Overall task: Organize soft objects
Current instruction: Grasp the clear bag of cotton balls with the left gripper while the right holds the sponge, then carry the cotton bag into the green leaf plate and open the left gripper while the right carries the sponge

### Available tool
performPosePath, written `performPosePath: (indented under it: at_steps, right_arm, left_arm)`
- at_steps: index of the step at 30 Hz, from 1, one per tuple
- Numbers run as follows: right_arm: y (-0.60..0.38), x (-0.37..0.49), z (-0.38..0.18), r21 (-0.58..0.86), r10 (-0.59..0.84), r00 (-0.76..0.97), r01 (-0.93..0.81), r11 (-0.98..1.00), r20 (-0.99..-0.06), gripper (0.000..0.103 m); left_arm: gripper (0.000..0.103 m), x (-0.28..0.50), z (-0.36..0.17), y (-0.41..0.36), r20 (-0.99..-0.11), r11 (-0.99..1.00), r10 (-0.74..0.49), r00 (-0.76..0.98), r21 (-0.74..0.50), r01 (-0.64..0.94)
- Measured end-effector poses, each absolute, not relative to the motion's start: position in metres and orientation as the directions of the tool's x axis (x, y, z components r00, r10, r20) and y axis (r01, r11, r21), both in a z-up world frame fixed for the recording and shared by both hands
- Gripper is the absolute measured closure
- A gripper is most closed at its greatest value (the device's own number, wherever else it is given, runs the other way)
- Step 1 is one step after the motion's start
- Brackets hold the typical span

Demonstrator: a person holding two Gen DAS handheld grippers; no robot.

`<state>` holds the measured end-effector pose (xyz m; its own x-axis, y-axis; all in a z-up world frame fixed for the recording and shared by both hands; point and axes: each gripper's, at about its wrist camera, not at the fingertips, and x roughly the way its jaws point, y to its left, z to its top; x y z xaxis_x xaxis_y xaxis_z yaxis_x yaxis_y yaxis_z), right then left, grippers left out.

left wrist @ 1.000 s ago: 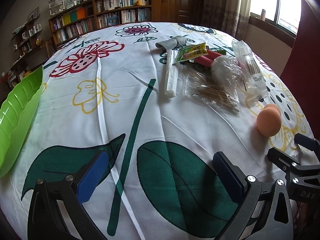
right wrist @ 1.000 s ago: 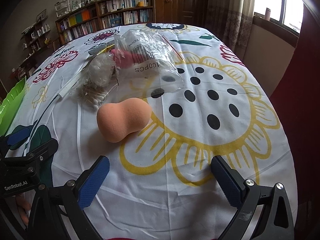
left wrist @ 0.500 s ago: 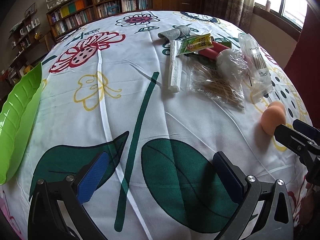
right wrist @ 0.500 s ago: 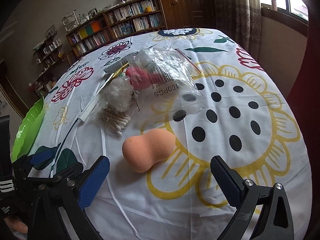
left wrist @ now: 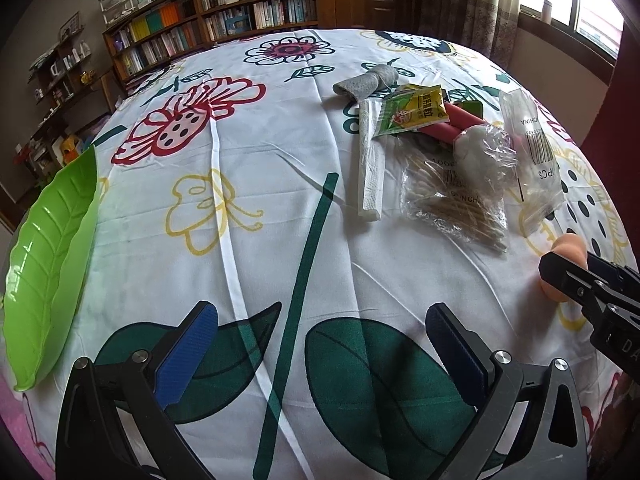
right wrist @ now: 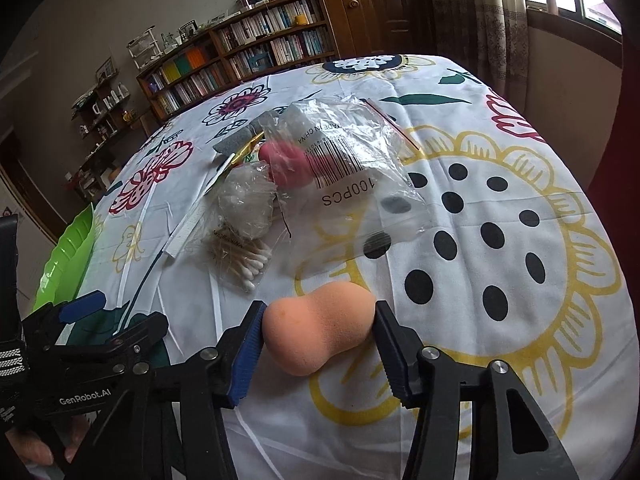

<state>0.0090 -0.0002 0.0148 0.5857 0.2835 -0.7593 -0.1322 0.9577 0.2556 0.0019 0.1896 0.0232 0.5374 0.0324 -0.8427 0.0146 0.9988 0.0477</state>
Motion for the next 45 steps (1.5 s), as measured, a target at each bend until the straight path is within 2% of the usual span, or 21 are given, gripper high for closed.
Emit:
performPosePath:
  at_steps: [6, 14, 21, 26, 32, 34, 37, 45]
  right_arm:
    - [-0.009, -0.002, 0.020, 0.265, 0.295, 0.605, -0.141, 0.954, -0.739, 0.048]
    - [-0.024, -0.013, 0.030, 0.269, 0.293, 0.635, -0.136, 0.953, -0.715, 0.048]
    - [-0.035, -0.014, 0.026, 0.297, 0.298, 0.633, -0.112, 0.948, -0.714, 0.048]
    - [-0.039, -0.014, 0.024, 0.314, 0.305, 0.633, -0.102, 0.944, -0.711, 0.048]
    - [-0.044, -0.015, 0.022, 0.329, 0.312, 0.631, -0.095, 0.940, -0.710, 0.048]
    - [-0.044, -0.014, 0.021, 0.331, 0.313, 0.630, -0.093, 0.939, -0.711, 0.048]
    - [-0.044, -0.015, 0.021, 0.334, 0.316, 0.630, -0.093, 0.938, -0.710, 0.048]
    - [-0.038, -0.016, 0.025, 0.332, 0.316, 0.637, -0.099, 0.938, -0.703, 0.048]
  left_arm:
    - [0.000, 0.013, 0.034, 0.181, -0.838, 0.999, -0.032, 0.544, -0.014, 0.036]
    - [0.000, 0.036, 0.047, 0.152, -0.809, 0.996, -0.047, 0.586, 0.004, 0.085]
    - [0.002, 0.058, 0.052, 0.134, -0.791, 0.990, -0.120, 0.600, -0.048, 0.135]
    - [0.013, 0.071, 0.049, 0.120, -0.782, 0.983, -0.142, 0.606, -0.040, 0.178]
    - [0.043, 0.086, 0.037, 0.112, -0.801, 0.974, -0.188, 0.568, -0.078, 0.213]
    - [0.058, 0.087, 0.036, 0.113, -0.803, 0.970, -0.210, 0.558, -0.101, 0.220]
    - [0.067, 0.086, 0.036, 0.115, -0.798, 0.966, -0.237, 0.554, -0.133, 0.222]
    - [0.070, 0.064, 0.047, 0.127, -0.777, 0.967, -0.242, 0.580, -0.142, 0.213]
